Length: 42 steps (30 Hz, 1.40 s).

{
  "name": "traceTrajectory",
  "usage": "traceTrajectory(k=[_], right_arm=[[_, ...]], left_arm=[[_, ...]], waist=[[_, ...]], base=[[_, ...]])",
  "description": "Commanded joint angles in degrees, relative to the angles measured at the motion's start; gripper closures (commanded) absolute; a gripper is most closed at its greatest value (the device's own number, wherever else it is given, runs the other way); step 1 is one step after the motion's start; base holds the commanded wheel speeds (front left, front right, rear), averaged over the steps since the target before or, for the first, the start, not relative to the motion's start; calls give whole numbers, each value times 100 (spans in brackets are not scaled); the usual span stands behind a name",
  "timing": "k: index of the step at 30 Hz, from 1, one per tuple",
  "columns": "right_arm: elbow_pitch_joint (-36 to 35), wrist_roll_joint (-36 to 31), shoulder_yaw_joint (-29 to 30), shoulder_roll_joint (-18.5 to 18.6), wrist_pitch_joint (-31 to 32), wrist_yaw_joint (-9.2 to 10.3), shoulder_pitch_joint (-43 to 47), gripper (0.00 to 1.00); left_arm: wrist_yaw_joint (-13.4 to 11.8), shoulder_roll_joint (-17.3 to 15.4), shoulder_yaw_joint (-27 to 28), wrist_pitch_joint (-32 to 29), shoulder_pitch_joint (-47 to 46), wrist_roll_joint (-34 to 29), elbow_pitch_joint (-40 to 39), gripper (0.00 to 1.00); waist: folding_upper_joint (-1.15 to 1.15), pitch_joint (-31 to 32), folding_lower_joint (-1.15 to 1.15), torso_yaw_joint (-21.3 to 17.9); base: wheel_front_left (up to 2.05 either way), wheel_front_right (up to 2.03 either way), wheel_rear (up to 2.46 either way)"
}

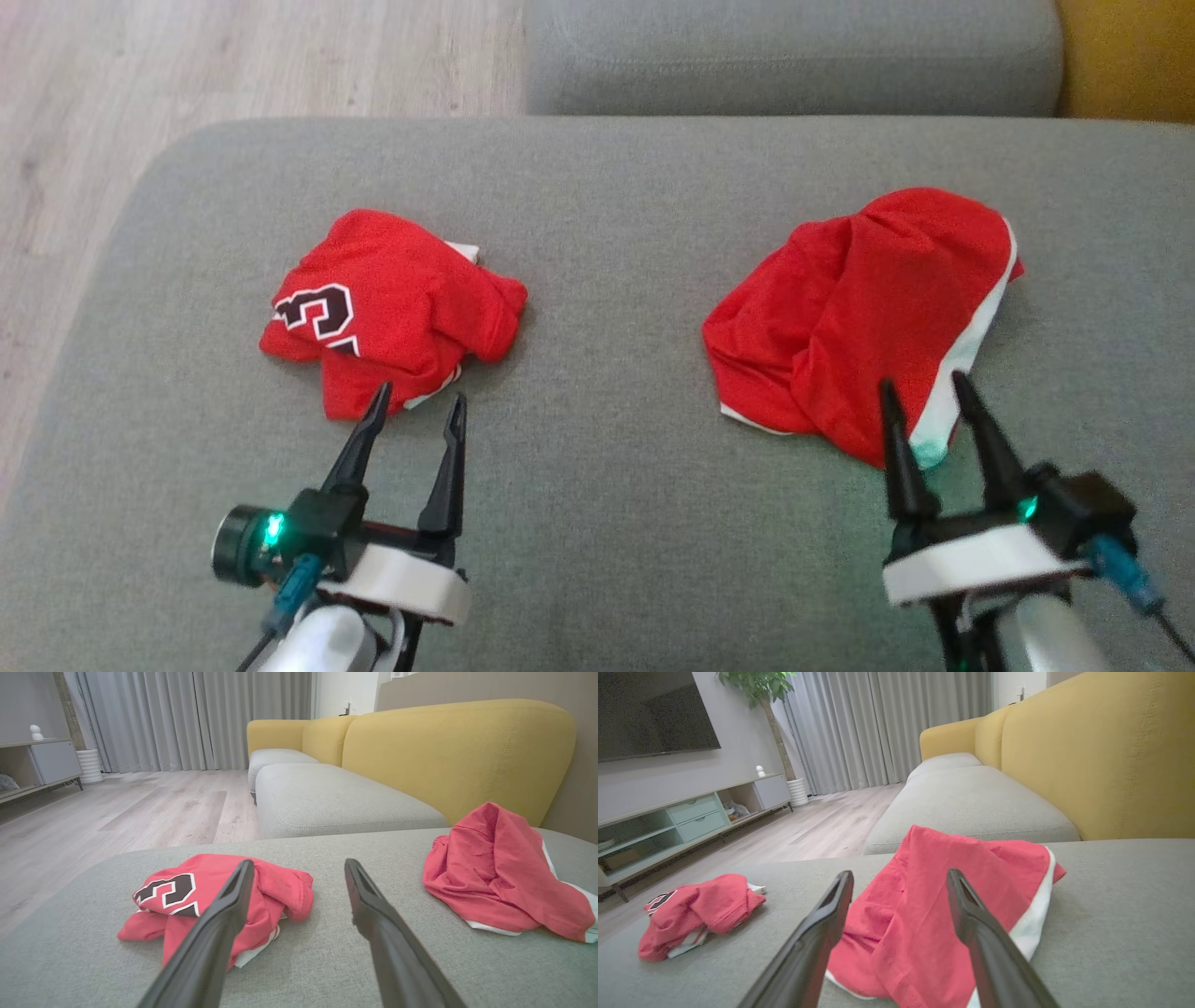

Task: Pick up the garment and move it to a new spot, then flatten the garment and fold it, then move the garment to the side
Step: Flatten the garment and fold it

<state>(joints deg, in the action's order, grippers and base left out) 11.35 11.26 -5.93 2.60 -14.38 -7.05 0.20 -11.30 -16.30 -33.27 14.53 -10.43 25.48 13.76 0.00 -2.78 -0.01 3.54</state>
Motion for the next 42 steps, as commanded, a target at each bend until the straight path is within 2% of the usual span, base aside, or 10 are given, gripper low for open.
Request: traceTrajectory(k=[1,4,14,18,28,29,30,36,39,42], right_arm=[[-169,-82,-38,28,-62,-44,-411,0],[-68,-189,186,28,-62,-44,-860,0],[2428,-701,2510,28,718,-44,-3417,0],[3363,-1009,3019,28,671,-44,-3890,0],[4671,-1596,3778,28,222,-44,-4462,0],[4795,-1607,3790,28,191,-44,-4512,61],[4892,-1626,3765,28,149,-44,-4571,100],[4717,-2000,3812,82,-19,-44,-4791,100],[4498,-2199,3830,328,-14,-44,-5024,100],[4294,-2373,3793,732,132,-44,-5378,100]], left_arm=[[35,-32,257,46,-350,-69,-175,0],[105,37,321,46,-458,-141,-180,0],[422,334,501,47,-707,-315,-31,0],[508,424,560,47,-760,-402,34,0],[648,513,733,47,-753,-540,125,0],[659,522,748,47,-746,-551,141,0],[669,531,760,47,-738,-561,158,0],[708,608,884,47,-636,-581,212,0],[735,676,952,47,-567,-589,202,0],[764,759,1018,47,-519,-611,183,0]], waist=[[0,-98,1,30],[0,-300,1,51],[0,-967,1,268],[0,-1091,1,359],[0,-1151,1,422],[0,-1139,1,416],[0,-1124,1,410],[0,-925,1,346],[0,-797,1,350],[0,-690,1,393]], base=[[0,0,0],[0,0,0],[0,0,0],[0,0,0],[0,0,0],[0,0,0],[0,0,0],[0,0,0],[0,0,0],[0,0,0]])
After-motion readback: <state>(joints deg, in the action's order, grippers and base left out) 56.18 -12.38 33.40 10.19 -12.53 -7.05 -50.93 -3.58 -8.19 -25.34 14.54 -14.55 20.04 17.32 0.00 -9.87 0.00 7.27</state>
